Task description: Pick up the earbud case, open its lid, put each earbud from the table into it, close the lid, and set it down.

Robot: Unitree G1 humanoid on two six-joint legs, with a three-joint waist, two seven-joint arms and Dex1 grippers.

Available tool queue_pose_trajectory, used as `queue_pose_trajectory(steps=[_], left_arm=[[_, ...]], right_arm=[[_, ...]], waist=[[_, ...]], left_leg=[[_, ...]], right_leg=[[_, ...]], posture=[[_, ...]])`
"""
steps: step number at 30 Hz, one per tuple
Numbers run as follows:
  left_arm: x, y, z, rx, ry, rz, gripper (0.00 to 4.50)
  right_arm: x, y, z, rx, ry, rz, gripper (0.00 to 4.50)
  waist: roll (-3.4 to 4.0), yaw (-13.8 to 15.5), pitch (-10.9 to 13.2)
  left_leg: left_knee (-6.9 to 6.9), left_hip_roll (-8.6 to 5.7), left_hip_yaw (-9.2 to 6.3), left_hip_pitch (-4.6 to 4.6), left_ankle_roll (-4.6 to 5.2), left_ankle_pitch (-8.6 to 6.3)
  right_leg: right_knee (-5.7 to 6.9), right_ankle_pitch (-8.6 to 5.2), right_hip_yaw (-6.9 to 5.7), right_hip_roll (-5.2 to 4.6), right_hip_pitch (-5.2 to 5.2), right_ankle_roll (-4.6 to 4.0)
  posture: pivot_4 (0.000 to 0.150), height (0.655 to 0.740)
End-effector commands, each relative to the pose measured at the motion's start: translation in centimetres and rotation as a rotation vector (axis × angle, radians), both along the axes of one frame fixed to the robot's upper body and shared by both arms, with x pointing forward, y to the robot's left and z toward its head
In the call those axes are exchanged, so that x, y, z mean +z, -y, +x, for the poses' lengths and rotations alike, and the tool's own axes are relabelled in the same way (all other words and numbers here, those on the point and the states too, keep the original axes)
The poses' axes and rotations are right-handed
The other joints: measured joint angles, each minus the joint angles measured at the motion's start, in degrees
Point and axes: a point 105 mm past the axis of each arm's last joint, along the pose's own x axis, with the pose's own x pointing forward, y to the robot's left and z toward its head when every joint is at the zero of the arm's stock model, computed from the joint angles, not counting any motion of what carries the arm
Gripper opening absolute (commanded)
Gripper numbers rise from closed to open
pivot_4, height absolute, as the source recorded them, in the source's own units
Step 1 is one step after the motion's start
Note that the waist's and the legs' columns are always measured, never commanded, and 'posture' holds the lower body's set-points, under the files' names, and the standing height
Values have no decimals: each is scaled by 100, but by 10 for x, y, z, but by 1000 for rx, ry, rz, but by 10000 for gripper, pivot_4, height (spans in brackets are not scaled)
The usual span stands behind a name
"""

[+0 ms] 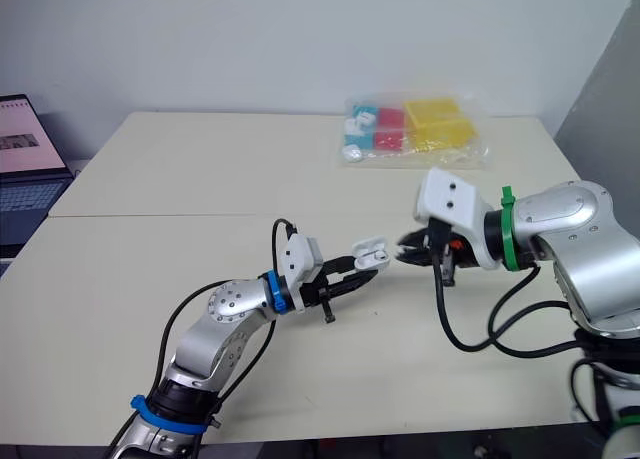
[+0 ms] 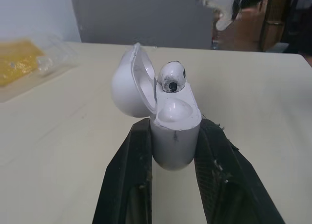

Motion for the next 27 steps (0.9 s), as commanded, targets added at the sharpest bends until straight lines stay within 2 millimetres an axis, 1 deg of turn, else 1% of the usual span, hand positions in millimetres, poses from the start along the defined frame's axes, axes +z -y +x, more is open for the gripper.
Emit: queue_pose_trajectory(steps=[1, 2, 3, 5, 6, 9, 11, 13, 17, 20, 27], left_arm=[[15, -4, 9, 42, 41, -46, 8056], [17, -4, 10, 46, 39, -51, 8056], [18, -4, 11, 49, 40, -55, 8056], [20, -5, 14, 55, 40, -61, 8056], [22, -5, 15, 59, 41, -65, 8056], [25, -6, 17, 64, 40, -71, 8056], [28, -6, 16, 60, 36, -73, 8056], [30, -6, 16, 55, 33, -71, 8056], [31, -9, 15, 49, 29, -64, 8056], [31, -9, 15, 42, 24, -58, 8056], [32, -10, 14, 33, 18, -51, 8056]], right_arm=[[23, -9, -7, 5, 102, 251, 3830], [27, -15, -8, 0, 147, 348, 3830], [27, -21, -10, -13, 158, 427, 3830], [23, -30, -13, -27, 161, 523, 3830], [17, -35, -14, -28, 151, 549, 3830], [9, -43, -16, -40, 141, 601, 3830], [0, -48, -13, -68, 155, 633, 3830], [-6, -49, -6, -119, 174, 678, 3830], [-8, -47, 0, -160, 301, 694, 3830], [-15, -48, 5, -183, 290, 710, 3830], [-28, -50, 9, -191, 300, 697, 3830]], waist=[[-5, 3, -4], [-4, 7, -5], [-4, 4, -4], [-2, 13, -4], [-2, 22, -4], [-2, 25, -4], [-3, 25, -5], [-3, 21, -5], [-3, 17, -5], [-3, 18, -5], [-3, 21, -5]], left_leg=[[-1, 1, -1, 1, 0, 0], [-1, 2, 0, 1, 0, 0], [-3, 1, -2, 1, 0, 0], [-5, 4, -5, -4, 0, 0], [-3, 4, -6, -8, 0, 0], [0, -1, -3, -11, 0, 0], [3, -2, -1, -10, 0, 0], [2, -1, -4, -7, 0, 0], [2, 0, -4, -4, 0, 0], [1, 1, -4, -2, 0, 0], [0, 1, -3, -5, 0, 0]], right_leg=[[-2, 0, -1, 0, 1, 0], [1, 0, 3, 3, 0, 0], [0, 0, 0, 3, 0, 0], [0, 0, -3, 5, -3, 0], [3, 0, -3, 5, -7, 0], [1, 0, -1, 1, -6, 1], [0, 2, 1, 0, -5, 4], [-2, 2, -2, 2, -1, 5], [3, 2, -2, 5, -3, 4], [3, 2, -2, 6, -3, 4], [-2, 2, 0, 5, -3, 4]], posture=[[1500, 7400], [1500, 7400], [1500, 7400], [1500, 7400], [1500, 7400], [1500, 7400], [1500, 7400], [1500, 7400], [1500, 7400], [1500, 7400], [1500, 7400]])
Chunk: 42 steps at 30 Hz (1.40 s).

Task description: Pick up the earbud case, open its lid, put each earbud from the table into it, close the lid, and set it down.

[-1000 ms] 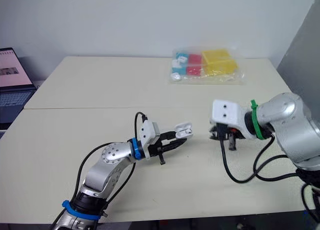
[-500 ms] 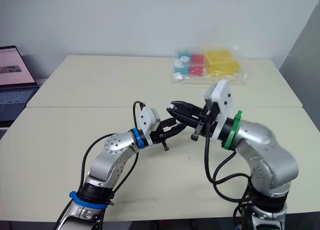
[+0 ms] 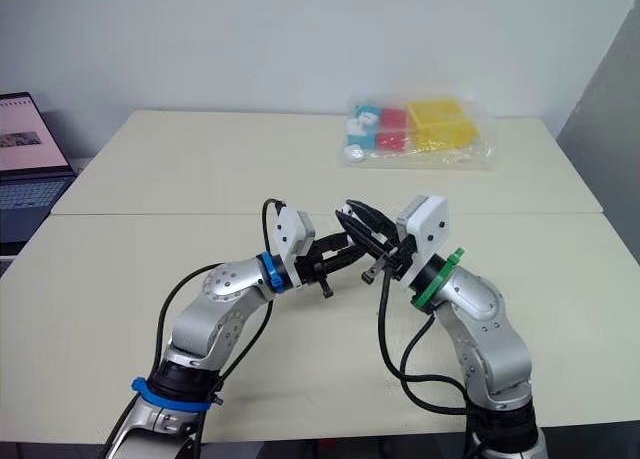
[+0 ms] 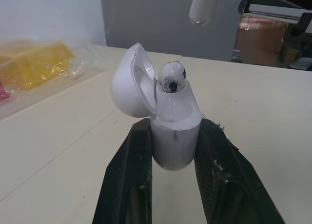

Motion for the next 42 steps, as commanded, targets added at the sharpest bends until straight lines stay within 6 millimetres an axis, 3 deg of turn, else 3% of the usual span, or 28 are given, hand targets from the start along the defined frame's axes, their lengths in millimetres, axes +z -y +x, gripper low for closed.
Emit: queue_pose_trajectory(steps=[1, 11, 42], left_arm=[[20, 2, -4, -28, 63, -29, 8056], [20, 1, -6, -39, 60, -21, 8056], [23, 0, -7, -43, 65, -31, 8056]], right_arm=[[1, -1, -3, -4, 37, 7, 3830], [-16, 1, 3, -29, -5, 5, 3830], [-38, -2, 2, -14, -122, 20, 3830]], waist=[[0, 2, 0], [0, 2, 0], [0, 4, 0]], left_leg=[[0, 0, 0, 0, 0, 0], [-1, 1, -1, 1, 0, 0], [-1, 1, 0, -1, 0, 0]], right_leg=[[0, 0, 0, 0, 0, 0], [1, 0, -1, 0, 0, 0], [0, 0, -1, 0, 0, 0]], posture=[[1500, 7400], [1500, 7400], [1500, 7400]])
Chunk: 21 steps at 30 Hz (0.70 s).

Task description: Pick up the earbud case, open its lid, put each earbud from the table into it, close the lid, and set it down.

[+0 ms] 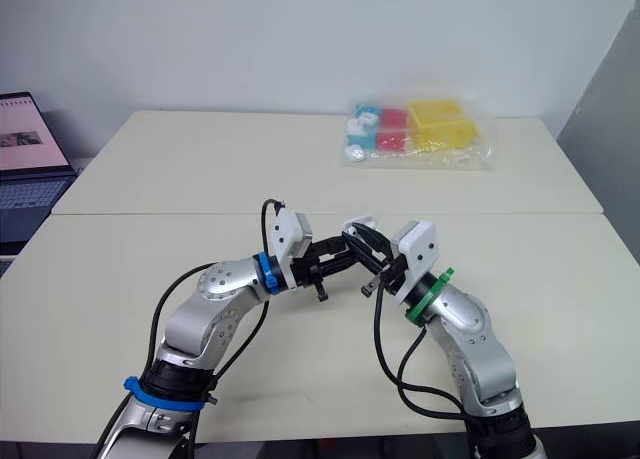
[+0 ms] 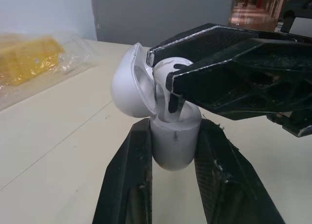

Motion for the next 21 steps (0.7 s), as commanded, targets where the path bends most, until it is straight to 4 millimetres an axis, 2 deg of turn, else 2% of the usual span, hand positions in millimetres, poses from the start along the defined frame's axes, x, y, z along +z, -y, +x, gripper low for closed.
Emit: queue_pose_trajectory(steps=[1, 3, 8, 9, 13, 18, 21], left_arm=[[24, 3, -4, -14, 83, -51, 8056], [25, 3, -4, -13, 83, -55, 8056], [24, 3, -4, -12, 83, -56, 8056], [24, 3, -4, -11, 83, -56, 8056], [23, 2, -4, -8, 80, -55, 8056], [22, 2, -4, -4, 77, -53, 8056], [20, 1, -4, 0, 72, -48, 8056]], right_arm=[[1, -2, -7, 28, -22, 30, 3830], [0, -2, -6, 27, -36, 38, 3830], [1, 0, -6, 21, -31, 31, 21627], [2, 0, -7, 19, -26, 25, 23976], [10, 0, -10, 23, 24, -6, 38633], [18, 5, -15, 19, 49, -10, 39116], [40, 15, -30, 56, 111, -54, 39116]], waist=[[0, 0, 0], [0, 0, 0], [0, -1, 0], [0, 1, 0], [0, 1, 0], [0, 3, 0], [0, 8, 1]], left_leg=[[0, 0, 0, 0, 0, 0], [0, 0, 1, 0, 0, 0], [-1, 1, 0, 0, 0, 0], [-1, 1, 0, 1, 0, 0], [0, 0, 0, 0, 0, 0], [0, 0, 0, -1, 0, 0], [0, 0, 0, -2, 0, 0]], right_leg=[[-1, 0, 0, 0, 0, 0], [-1, 0, 1, 0, 0, 0], [0, 0, 1, 0, -1, 0], [0, 0, 0, 0, 0, 0], [-1, 0, 0, 0, 0, 0], [-3, 0, 0, 0, 0, 0], [-3, 0, 0, 0, 0, 0]], posture=[[1500, 7400], [1500, 7400], [1500, 7400], [1500, 7400], [1500, 7400], [1500, 7400], [1500, 7400]])
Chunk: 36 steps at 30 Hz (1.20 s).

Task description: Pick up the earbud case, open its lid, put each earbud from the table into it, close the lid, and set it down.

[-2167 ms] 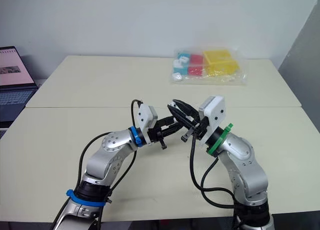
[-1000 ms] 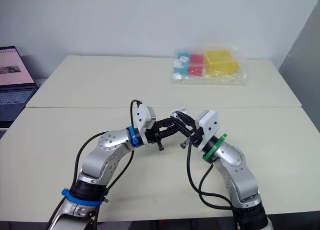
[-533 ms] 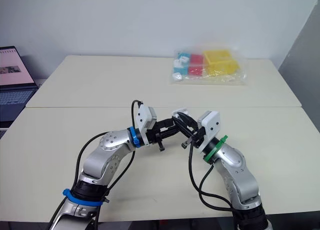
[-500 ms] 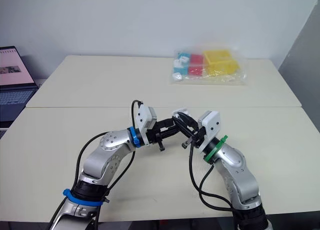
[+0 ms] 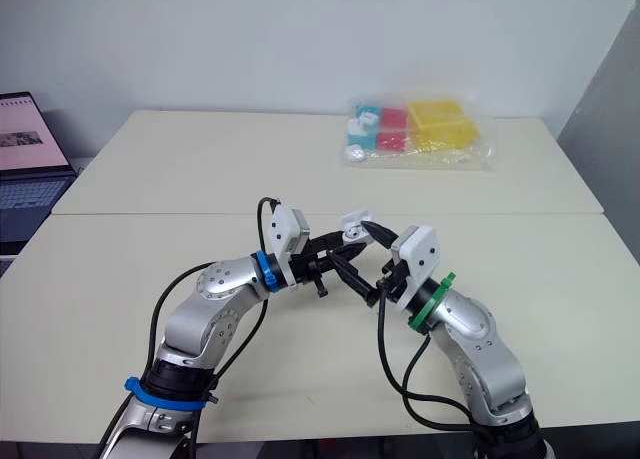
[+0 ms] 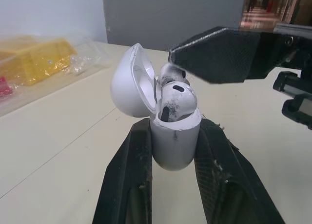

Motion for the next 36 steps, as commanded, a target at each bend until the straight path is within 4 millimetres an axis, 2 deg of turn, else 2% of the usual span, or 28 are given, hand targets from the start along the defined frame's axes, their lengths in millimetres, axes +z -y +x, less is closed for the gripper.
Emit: queue_pose_trajectory(steps=[1, 4, 8, 10, 12, 17, 21, 27, 36], left_arm=[[16, 3, -7, -29, 66, -28, 8056], [15, 3, -7, -33, 65, -23, 8056], [14, 5, -8, -56, 75, -12, 8056], [11, 9, -14, -94, 91, 13, 8056], [8, 12, -20, -139, 111, 40, 8056], [6, 16, -27, -194, 119, 56, 8056], [3, 19, -33, -238, 133, 84, 8056], [4, 19, -32, -228, 131, 76, 8056], [4, 19, -32, -224, 130, 79, 8056]], right_arm=[[40, 13, -21, 43, 124, -18, 39116], [51, 22, -23, 58, 140, -80, 39116], [68, 34, -16, 68, 148, -156, 39116], [76, 41, -2, 59, 153, -224, 37384], [80, 50, 15, 44, 125, -343, 33434], [87, 57, 48, 54, 11, -476, 14774], [81, 52, 58, 109, -55, -546, 57], [46, 38, 42, 363, -196, -684, 0], [42, 29, 24, 449, -209, -677, 0]], waist=[[1, 9, 1], [0, 3, 1], [-1, 5, 1], [0, 2, 1], [4, -12, 4], [3, 4, 4], [4, 9, 4], [4, 16, 4], [4, 20, 4]], left_leg=[[0, -1, 0, -2, 0, 0], [2, -2, 1, -1, 0, 0], [0, -2, 0, 3, 0, 0], [-1, -1, -2, 4, 0, 0], [0, -2, 6, 3, 0, 0], [-4, -3, 5, 1, 2, 0], [-7, 1, 2, -12, 3, -1], [-2, 0, 3, -24, 3, -1], [-1, 2, 0, -22, 3, -1]], right_leg=[[0, 0, 0, -1, 0, 0], [-2, 0, 1, -2, 1, 0], [3, 0, -1, 0, 2, 0], [1, 0, -2, 1, 2, 0], [2, 0, 7, 1, -2, 0], [-8, -1, 3, -1, 0, -3], [-10, -5, 2, 2, -11, -10], [-13, -5, 2, -1, -19, -10], [-6, -5, -3, 0, -19, -10]], posture=[[1500, 7400], [1500, 7400], [1500, 7400], [1500, 7400], [1500, 7400], [1500, 7400], [1500, 7400], [1500, 7400], [1500, 7400]])
